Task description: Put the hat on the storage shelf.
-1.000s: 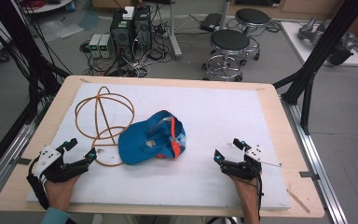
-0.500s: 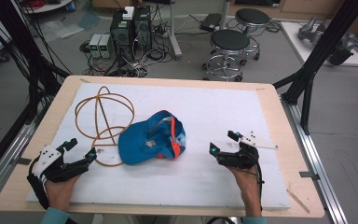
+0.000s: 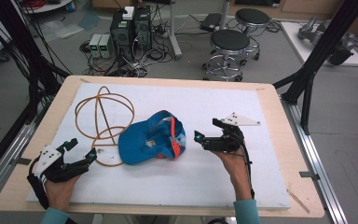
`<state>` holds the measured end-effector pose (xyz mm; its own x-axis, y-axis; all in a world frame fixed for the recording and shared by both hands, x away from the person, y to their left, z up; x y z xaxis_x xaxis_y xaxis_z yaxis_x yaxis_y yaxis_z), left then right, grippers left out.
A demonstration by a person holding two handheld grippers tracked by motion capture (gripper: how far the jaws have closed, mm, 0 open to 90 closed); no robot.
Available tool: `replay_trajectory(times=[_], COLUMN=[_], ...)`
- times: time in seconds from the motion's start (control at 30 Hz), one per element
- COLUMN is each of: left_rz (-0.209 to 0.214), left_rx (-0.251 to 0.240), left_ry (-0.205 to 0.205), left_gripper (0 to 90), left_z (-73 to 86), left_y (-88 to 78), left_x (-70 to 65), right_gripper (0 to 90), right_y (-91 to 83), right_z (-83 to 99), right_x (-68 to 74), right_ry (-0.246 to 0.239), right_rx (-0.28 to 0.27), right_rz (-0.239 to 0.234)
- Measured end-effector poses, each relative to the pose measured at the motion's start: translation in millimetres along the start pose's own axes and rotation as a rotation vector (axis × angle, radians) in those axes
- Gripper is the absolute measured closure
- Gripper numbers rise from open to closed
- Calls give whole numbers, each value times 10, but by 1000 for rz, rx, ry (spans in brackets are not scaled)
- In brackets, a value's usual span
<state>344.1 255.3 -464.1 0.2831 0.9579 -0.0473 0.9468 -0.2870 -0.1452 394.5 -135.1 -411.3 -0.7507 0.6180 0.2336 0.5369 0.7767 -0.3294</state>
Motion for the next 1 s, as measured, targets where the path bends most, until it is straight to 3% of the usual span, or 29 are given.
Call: replay_trajectory(times=[0.33,0.43,0.67,0.9,1.0], left_rz=[-4,-6,-8,-2,-1], left_rx=[5,6,9,11,11], left_ry=[-8,-8,-7,0,1], left_gripper=[160,160,160,160,160], left_z=[2,3,5,7,7], left_y=[4,5,10,10,10], left_x=[8,10,8,4,3], right_gripper=[70,187,185,252,279], right_y=[350,455,760,928,947], right_z=[-23,-24,-18,133,149], right_x=[64,90,148,127,138], right_ry=[16,5,-14,-25,-18], right_rx=[94,112,181,257,263], right_rz=[-31,-48,-61,-36,-44])
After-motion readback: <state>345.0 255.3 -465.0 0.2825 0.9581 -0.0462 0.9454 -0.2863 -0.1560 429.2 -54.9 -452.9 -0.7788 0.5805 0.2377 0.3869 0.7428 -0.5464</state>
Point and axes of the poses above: each handheld gripper's, and its own axes: y roughly forward along the jaws, z roughly out of its underside, x roughly to its left, the point moved 10 cm from there along y, roughly forward along the jaws, and after that the axes turned 9 degrees about -z, right-handed, at the moved point
